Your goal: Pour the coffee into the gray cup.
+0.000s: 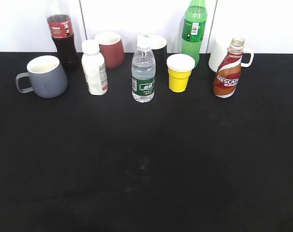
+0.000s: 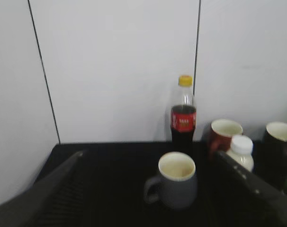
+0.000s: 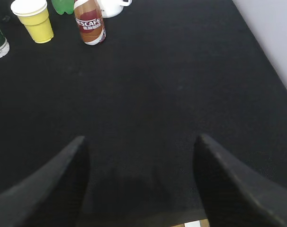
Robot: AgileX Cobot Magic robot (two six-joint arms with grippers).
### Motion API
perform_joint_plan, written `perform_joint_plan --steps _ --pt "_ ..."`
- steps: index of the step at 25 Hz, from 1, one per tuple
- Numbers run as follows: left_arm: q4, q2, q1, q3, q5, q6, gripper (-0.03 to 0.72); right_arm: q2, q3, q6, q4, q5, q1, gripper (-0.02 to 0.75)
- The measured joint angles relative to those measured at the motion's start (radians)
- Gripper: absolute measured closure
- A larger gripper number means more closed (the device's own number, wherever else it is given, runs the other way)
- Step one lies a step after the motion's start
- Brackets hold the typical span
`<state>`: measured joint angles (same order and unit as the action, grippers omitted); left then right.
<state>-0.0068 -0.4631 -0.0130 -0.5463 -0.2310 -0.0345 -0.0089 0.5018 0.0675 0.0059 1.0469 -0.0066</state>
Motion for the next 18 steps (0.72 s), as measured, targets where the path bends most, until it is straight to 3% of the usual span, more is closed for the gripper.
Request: perform_joint_plan --steps 11,18 --pt "-0.014 -0.759 0.000 0.000 0.738 0.000 0.137 0.000 0.000 0.000 -0.006 0.000 0.000 0.224" --pt "-0.005 -1.107 0.000 0.000 0.940 0.000 0.142 0.000 0.000 0.000 0.000 0.000 0.000 0.224"
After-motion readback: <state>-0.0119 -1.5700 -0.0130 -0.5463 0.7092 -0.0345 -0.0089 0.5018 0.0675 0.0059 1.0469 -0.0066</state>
